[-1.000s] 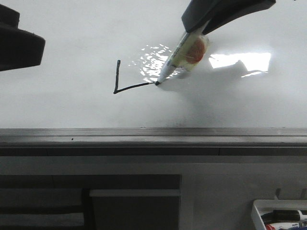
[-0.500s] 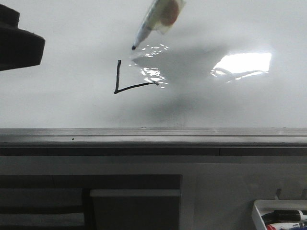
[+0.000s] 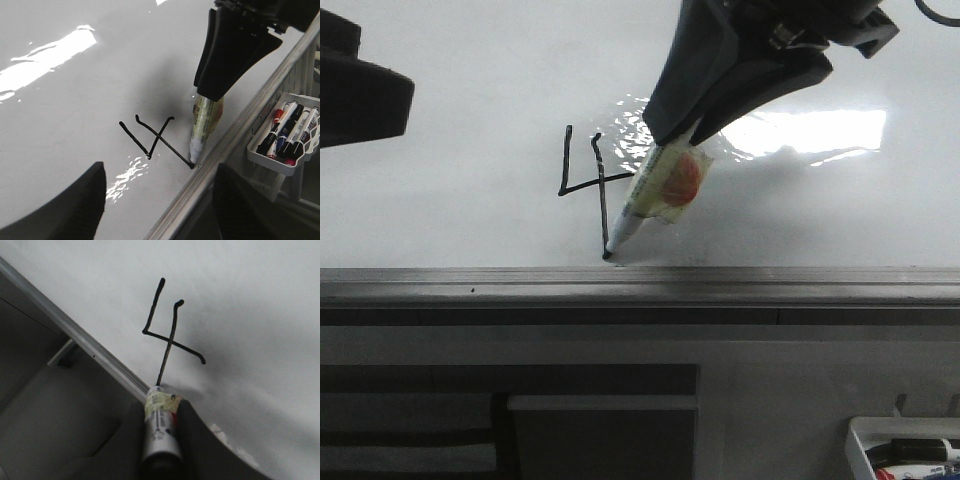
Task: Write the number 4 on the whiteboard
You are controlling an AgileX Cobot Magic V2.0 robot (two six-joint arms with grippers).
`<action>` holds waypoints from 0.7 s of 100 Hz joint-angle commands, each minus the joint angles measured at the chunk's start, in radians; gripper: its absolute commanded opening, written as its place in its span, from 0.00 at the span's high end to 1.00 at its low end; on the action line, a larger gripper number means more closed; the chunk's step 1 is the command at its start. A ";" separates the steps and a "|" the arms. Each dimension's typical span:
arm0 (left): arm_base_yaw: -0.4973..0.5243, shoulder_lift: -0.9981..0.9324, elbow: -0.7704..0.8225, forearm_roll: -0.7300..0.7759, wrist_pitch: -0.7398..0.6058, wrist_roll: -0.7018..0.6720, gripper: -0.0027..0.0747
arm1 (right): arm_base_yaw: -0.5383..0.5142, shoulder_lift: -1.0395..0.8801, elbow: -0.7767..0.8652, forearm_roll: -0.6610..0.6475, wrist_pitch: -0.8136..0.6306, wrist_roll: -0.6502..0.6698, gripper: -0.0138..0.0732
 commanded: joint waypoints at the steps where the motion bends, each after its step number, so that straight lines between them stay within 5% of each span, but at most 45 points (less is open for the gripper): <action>1: -0.001 -0.004 -0.024 -0.015 -0.097 -0.010 0.42 | 0.009 -0.041 -0.026 -0.014 -0.076 -0.013 0.91; 19: -0.001 0.090 -0.024 -0.015 -0.300 -0.010 0.42 | 0.078 -0.088 -0.099 -0.016 0.000 -0.040 0.91; 70: -0.001 0.370 -0.048 -0.027 -0.464 0.013 0.42 | 0.142 -0.093 -0.168 -0.002 0.136 -0.042 0.91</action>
